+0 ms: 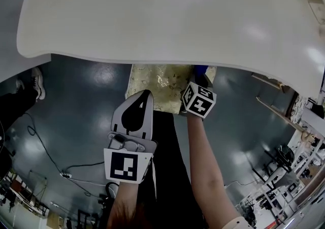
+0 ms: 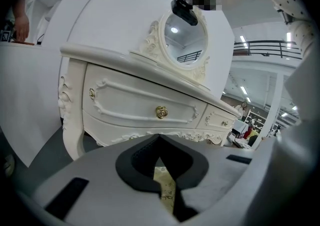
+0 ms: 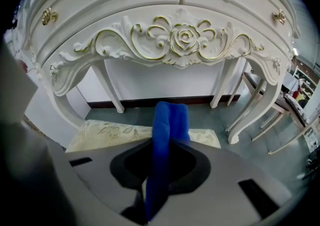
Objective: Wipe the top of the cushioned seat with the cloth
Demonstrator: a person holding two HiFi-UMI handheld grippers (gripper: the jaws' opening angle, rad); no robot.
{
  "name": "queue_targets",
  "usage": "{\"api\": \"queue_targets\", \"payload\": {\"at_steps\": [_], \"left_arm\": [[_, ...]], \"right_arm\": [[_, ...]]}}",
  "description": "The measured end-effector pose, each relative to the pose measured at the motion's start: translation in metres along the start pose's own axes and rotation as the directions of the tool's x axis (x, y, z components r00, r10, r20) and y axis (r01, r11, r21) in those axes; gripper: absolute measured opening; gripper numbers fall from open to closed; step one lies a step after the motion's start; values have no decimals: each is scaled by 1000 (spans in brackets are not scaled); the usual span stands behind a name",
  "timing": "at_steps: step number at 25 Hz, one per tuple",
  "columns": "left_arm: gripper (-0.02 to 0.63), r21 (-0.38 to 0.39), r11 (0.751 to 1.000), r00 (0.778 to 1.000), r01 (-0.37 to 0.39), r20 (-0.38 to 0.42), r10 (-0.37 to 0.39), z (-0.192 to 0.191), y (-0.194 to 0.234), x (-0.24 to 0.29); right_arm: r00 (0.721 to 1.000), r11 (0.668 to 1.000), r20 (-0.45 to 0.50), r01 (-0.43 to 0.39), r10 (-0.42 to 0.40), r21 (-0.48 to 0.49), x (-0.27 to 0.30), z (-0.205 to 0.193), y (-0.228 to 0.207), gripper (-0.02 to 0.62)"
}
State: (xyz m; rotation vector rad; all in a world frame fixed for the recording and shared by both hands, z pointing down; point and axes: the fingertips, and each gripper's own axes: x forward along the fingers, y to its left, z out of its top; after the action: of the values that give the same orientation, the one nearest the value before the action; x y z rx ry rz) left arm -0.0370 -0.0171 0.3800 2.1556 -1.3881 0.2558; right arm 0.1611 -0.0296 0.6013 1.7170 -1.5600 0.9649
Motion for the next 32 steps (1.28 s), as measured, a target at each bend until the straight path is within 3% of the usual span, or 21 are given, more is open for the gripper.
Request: {"api": "queue_targets", "payload": {"at_steps": [32], "left_arm": [[-2,-35,998,997,-61,36,62,8,44,-27]], "right_arm": [[997,995,2,-80,80,-57,9,7,76,61]]}}
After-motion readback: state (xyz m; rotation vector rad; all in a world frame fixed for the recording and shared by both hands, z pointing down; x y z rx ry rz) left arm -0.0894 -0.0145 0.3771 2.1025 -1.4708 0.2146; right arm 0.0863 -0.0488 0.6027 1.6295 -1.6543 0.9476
